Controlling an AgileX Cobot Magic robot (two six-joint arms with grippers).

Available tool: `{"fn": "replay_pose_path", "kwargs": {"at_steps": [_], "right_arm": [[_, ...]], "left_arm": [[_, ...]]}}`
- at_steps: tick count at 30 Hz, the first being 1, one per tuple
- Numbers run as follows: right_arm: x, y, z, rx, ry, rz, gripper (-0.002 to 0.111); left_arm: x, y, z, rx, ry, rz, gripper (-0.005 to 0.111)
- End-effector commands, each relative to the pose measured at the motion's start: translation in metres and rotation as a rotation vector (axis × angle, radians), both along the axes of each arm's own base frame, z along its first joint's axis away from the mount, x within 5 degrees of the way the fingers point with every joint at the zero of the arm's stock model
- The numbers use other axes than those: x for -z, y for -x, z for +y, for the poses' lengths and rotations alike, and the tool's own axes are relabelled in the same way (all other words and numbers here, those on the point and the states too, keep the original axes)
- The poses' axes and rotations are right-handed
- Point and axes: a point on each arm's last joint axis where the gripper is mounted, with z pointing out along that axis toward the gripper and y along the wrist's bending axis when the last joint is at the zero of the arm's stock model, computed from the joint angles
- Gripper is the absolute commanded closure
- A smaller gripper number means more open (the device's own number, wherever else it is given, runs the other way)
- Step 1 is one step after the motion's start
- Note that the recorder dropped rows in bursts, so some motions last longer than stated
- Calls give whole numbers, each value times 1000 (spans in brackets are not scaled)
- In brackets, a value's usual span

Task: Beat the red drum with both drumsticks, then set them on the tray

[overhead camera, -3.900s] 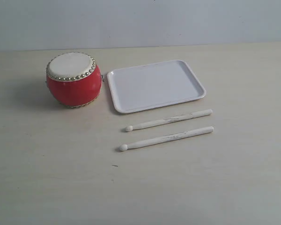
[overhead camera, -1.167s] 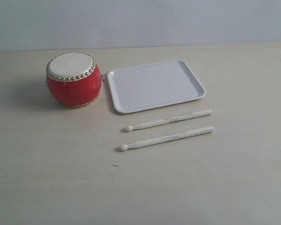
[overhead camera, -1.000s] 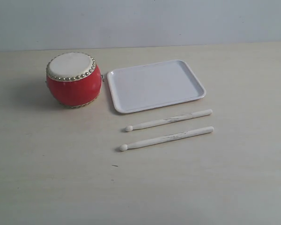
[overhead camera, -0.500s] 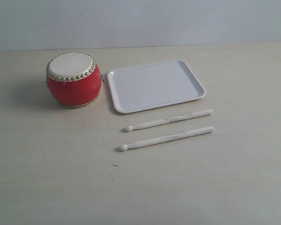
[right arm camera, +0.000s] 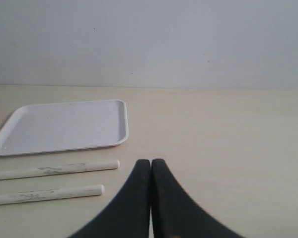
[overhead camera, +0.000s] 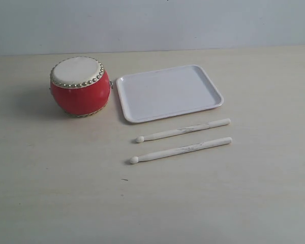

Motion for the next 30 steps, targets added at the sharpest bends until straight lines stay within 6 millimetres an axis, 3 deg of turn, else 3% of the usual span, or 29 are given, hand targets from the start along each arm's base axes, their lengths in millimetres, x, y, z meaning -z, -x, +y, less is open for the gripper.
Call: {"fn": "replay_pose_path", "kwargs": {"at_steps": [1, 19, 30], "right_arm": [[1, 0, 0, 5, 4, -8, 108], [1, 0, 0, 5, 4, -8, 108], [1, 0, 0, 5, 4, -8, 108]], "left_arm": [[1, 2, -2, 21, -7, -4, 107], [1, 2, -3, 34, -11, -3, 107], [-11, -44, 2, 174, 227, 114, 107]]}}
